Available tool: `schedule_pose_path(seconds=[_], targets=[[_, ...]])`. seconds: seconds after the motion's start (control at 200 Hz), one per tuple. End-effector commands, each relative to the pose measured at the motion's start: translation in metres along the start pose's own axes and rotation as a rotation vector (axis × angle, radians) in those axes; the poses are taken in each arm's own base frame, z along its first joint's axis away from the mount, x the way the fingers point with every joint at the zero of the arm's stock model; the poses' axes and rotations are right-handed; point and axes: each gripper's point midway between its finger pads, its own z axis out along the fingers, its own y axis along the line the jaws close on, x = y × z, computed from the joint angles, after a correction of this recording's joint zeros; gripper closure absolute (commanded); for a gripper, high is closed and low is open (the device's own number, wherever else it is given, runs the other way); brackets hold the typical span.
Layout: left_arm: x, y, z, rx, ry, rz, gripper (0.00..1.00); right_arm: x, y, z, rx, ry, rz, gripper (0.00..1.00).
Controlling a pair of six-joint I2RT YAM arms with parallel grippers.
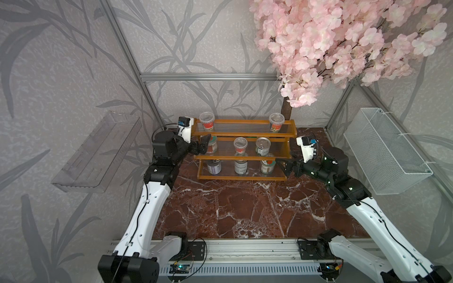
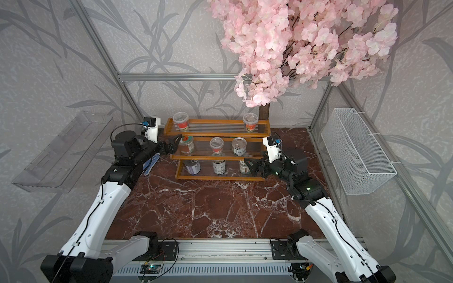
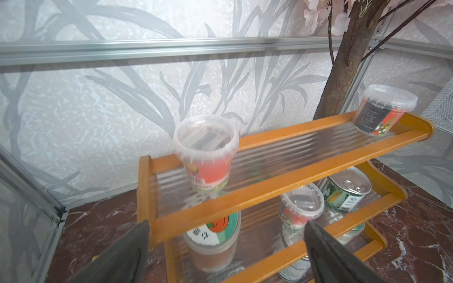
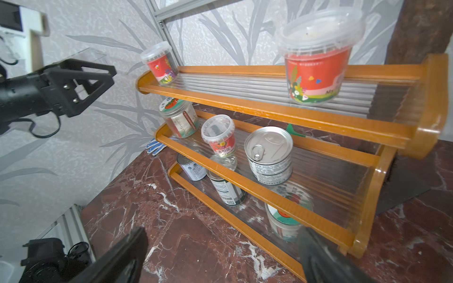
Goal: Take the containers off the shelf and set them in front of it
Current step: 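Pick up a container from the shelf.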
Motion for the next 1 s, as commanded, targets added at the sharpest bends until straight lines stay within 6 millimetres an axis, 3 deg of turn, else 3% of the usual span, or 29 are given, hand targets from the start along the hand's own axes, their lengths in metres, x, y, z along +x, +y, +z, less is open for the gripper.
schedule_pose_path(seconds=[0.0,0.2,0.62,0.87,0.995], targets=[[-0.016,-0.003,0.012,0.044,-0.026,0.022,0.0,-0.02,0.02,-0.012,-0.081,-0.056,-0.015,0.01],[-0.022,0.007,0.042,0.044,-0.007,0.011,0.0,-0.023,0.028,-0.018,-0.102,-0.032,-0.018,0.01],[-0.021,0.025,0.088,-0.003,0.046,0.003,0.01,-0.023,0.022,-0.024,-0.042,-0.003,-0.051,0.01],[-0.016,0.027,0.102,-0.014,0.079,0.014,0.12,-0.023,0.017,-0.02,-0.022,0.002,-0.065,0.01],[-0.02,0.025,0.102,-0.01,0.062,0.012,0.23,-0.024,0.016,-0.018,-0.018,-0.001,-0.073,0.01]])
